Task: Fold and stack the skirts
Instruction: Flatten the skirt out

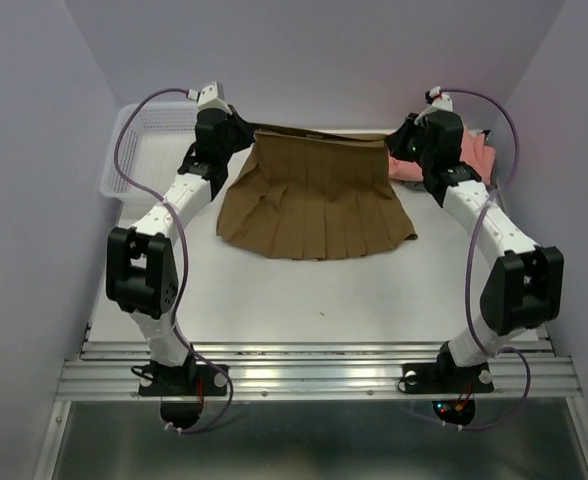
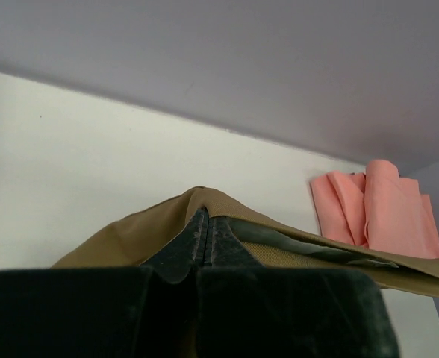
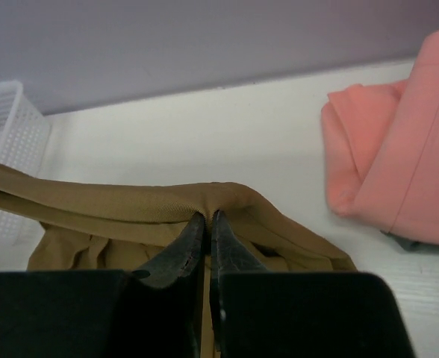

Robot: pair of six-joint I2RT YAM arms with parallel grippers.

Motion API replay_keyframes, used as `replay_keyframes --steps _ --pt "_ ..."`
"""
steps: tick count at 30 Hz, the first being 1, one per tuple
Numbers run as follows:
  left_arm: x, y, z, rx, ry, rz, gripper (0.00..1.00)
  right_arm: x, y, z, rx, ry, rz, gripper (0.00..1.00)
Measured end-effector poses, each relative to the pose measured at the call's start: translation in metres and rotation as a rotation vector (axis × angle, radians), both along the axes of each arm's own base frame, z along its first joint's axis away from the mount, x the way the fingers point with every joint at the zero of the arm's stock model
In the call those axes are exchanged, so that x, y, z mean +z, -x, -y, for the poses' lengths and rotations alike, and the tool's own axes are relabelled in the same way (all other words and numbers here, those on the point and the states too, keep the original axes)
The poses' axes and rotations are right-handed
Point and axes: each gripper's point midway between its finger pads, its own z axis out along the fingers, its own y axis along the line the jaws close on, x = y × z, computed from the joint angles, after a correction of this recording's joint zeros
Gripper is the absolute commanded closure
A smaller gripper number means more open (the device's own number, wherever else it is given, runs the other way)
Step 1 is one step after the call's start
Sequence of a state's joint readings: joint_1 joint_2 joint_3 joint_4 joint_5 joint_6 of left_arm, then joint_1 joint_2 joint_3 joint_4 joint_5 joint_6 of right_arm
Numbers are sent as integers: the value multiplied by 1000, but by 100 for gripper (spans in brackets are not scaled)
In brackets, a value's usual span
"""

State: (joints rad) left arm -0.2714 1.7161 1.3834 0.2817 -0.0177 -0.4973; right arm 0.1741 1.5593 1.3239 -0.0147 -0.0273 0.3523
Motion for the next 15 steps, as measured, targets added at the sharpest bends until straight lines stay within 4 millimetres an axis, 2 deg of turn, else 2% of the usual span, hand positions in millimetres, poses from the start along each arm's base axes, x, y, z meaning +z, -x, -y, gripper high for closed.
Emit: replay_keyframes --steps 3,5,7,9,10,12,14,15 --pt "7 -25 0 -21 -3 20 100 0 -27 -1 -8 31 18 99" --pt "11 -35 1 -33 -12 22 100 1 -42 0 -16 51 26 99" --pt "22 -45 2 -43 -26 40 100 14 -58 0 -25 70 59 99" --pt "44 -53 3 -61 -31 85 100 38 -71 0 -31 78 112 99" --pt "58 -56 3 -71 -31 108 100 53 -75 -1 -32 77 147 99" --pt "102 -63 0 -101 -19 194 100 87 -81 -2 -29 68 223 99" --pt "149 -67 -4 -139 0 287 100 134 -83 -4 -22 50 332 99" --pt "171 -66 -6 -161 10 334 100 148 -82 -4 -19 45 362 99"
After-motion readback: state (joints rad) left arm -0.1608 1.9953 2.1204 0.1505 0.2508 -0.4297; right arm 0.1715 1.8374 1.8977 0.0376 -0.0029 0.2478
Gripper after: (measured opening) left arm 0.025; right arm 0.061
